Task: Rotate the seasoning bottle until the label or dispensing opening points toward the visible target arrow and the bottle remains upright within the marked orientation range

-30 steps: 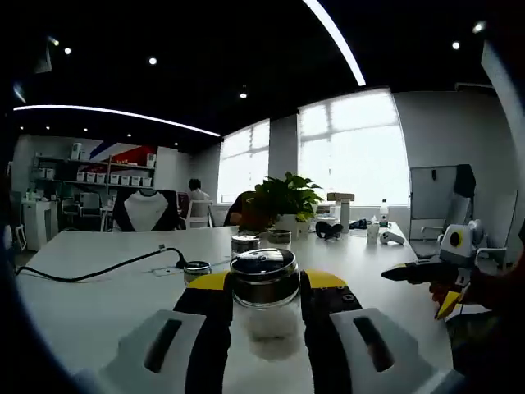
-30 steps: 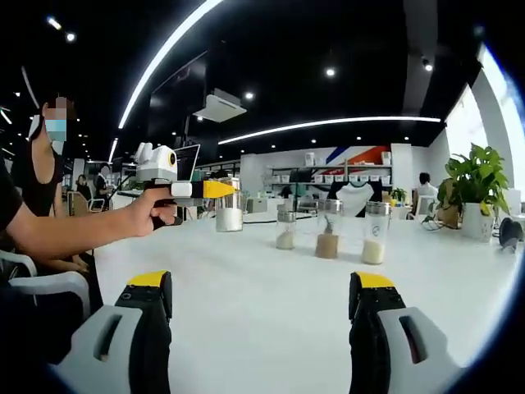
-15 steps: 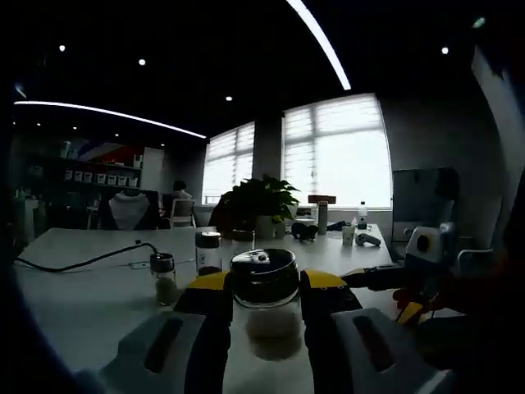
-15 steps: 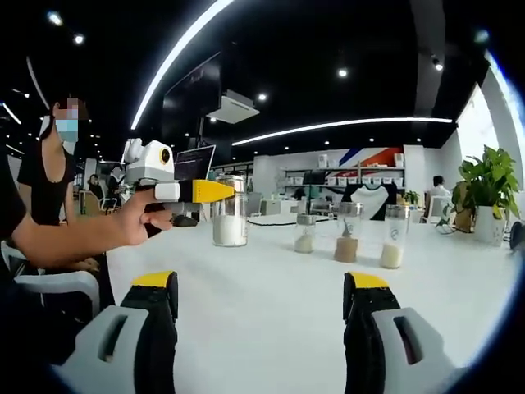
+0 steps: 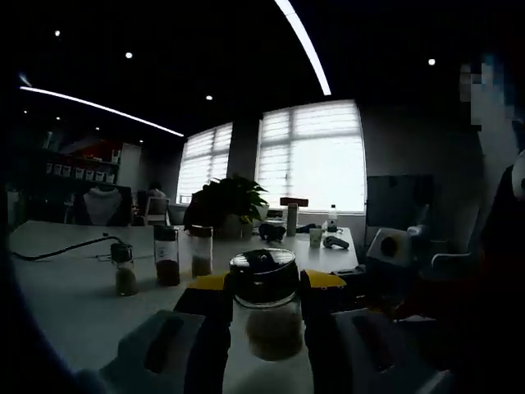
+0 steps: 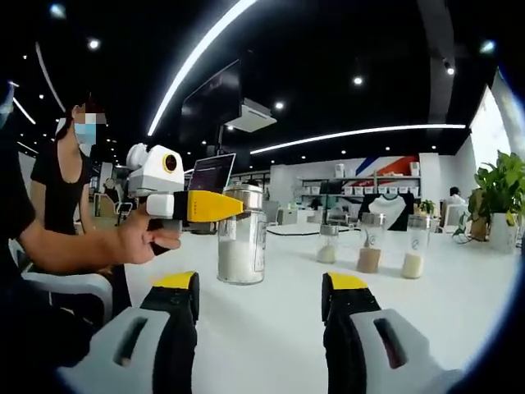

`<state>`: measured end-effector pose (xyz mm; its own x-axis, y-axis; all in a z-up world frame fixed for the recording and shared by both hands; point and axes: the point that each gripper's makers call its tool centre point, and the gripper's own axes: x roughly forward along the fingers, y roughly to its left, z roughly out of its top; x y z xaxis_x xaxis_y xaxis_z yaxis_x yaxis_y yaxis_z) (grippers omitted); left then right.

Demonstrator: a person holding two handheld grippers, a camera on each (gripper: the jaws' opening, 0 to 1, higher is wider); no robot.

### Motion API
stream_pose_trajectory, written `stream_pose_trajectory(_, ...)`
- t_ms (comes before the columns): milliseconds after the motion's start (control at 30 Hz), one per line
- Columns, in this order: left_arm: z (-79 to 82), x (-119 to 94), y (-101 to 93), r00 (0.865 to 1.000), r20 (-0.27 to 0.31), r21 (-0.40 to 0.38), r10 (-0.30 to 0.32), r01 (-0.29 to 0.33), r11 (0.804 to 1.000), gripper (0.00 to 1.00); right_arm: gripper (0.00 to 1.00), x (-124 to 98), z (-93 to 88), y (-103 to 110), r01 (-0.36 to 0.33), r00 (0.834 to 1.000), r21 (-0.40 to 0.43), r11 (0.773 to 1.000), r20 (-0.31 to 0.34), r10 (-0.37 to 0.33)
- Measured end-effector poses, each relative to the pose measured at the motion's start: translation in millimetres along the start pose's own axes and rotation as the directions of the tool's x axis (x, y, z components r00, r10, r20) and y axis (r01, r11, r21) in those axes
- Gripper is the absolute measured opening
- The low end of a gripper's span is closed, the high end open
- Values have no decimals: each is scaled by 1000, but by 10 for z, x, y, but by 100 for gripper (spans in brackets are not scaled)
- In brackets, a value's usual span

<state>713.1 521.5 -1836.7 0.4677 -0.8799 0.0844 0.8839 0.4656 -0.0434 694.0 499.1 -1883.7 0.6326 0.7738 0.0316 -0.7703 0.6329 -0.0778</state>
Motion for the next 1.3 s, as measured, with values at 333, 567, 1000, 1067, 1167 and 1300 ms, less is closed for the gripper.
stream_pose_trajectory(333, -86, 34, -291, 989, -20, 7, -149, 150, 989, 34, 43, 50, -17, 181, -70, 998, -5, 998, 6, 70)
stream_pose_trajectory(567, -95, 26, -403, 976, -31, 6, -215, 215, 977, 34, 34, 63, -5, 291, -122, 992, 18, 992, 21, 122)
stream_pose_trajectory(1000, -40, 73, -403, 993, 53, -25, -105, 106, 994, 36, 31, 84, 20, 261, 18, 1000, -155, 988, -8, -19)
stream_pose_trajectory(1067, -32, 76, -400, 997, 54, -15, -61, 62, 998, 36, 31, 90, 21, 276, 35, 999, -167, 985, -4, -37)
stream_pose_trajectory(1167, -9, 71, -377, 998, 66, 2, 4, -4, 1000, 36, 30, 94, 42, 261, 67, 998, -146, 987, 12, -66)
stream_pose_trajectory(1300, 19, 39, -347, 993, 86, 2, 75, -75, 997, 36, 30, 97, 71, 236, 128, 992, -136, 982, 29, -125)
